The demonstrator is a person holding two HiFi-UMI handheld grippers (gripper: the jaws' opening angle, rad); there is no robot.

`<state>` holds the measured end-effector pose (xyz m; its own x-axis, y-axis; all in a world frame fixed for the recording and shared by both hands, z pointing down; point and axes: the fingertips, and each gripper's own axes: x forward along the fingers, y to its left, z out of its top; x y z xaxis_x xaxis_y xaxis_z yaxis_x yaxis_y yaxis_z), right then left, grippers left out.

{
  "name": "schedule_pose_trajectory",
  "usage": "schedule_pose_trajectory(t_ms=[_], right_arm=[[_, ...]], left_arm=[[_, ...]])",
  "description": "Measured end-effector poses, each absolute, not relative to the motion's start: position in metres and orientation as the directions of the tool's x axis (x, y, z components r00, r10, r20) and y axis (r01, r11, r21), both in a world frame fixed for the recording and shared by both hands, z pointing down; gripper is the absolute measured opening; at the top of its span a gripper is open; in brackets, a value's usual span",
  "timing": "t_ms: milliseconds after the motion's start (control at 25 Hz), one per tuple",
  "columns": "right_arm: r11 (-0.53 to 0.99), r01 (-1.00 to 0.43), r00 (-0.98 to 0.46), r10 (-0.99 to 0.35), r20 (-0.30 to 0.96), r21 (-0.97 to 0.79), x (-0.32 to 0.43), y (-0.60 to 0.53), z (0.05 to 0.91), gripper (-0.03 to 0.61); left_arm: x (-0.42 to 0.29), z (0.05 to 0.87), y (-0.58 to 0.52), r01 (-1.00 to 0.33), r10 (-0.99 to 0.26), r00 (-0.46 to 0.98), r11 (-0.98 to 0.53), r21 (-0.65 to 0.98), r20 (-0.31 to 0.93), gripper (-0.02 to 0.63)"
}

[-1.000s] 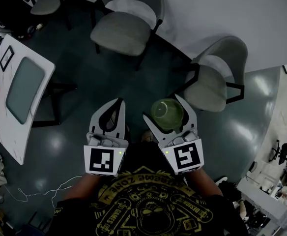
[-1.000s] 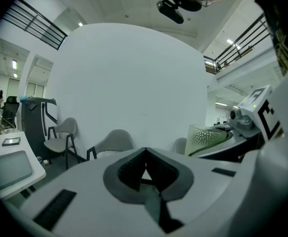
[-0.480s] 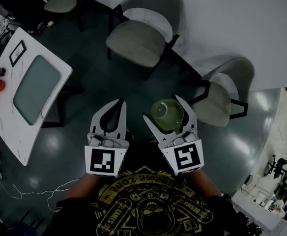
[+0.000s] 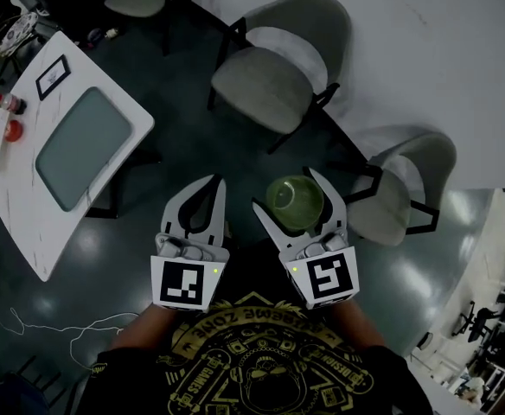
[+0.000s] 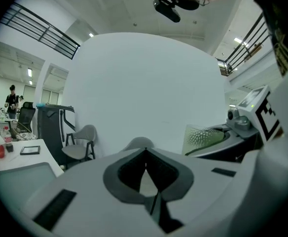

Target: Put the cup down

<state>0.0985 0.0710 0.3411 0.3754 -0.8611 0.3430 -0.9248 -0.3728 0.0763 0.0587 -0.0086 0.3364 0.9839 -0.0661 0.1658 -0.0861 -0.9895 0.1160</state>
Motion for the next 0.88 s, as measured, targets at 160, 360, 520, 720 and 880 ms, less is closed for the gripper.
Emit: schedule_pose_trajectory(t_ms=[160, 360, 520, 720, 880], right_arm=[[-0.318, -0.945, 0.323, -0.885, 0.337, 0.070, 0.094, 0.049, 0.339, 0.391], [-0.243, -0.968, 0.249, -0.910, 0.333, 0.059, 0.090, 0.026, 0.339, 0.393], [-0.162, -0.985, 0.172, -0.929, 0.329, 0.058, 0.086, 0.005, 0.340, 0.393], [-0.061, -0.997, 0.071, -0.943, 0.324, 0.041, 0.089, -0.019, 0.339, 0.392], [0.031, -0.999, -0.019, -0.947, 0.321, 0.032, 0.094, -0.038, 0.342, 0.391]], left_arm=[[0.050, 0.334, -0.027, -0.145, -0.125, 0.978, -0.983, 0.112, 0.169, 0.011], [0.040, 0.333, -0.045, -0.221, -0.200, 0.964, -0.969, 0.109, 0.176, 0.011], [0.034, 0.332, -0.062, -0.287, -0.266, 0.947, -0.952, 0.104, 0.182, 0.011], [0.032, 0.330, -0.081, -0.390, -0.367, 0.911, -0.915, 0.102, 0.188, 0.011], [0.031, 0.332, -0.094, -0.473, -0.448, 0.871, -0.876, 0.097, 0.201, 0.011]])
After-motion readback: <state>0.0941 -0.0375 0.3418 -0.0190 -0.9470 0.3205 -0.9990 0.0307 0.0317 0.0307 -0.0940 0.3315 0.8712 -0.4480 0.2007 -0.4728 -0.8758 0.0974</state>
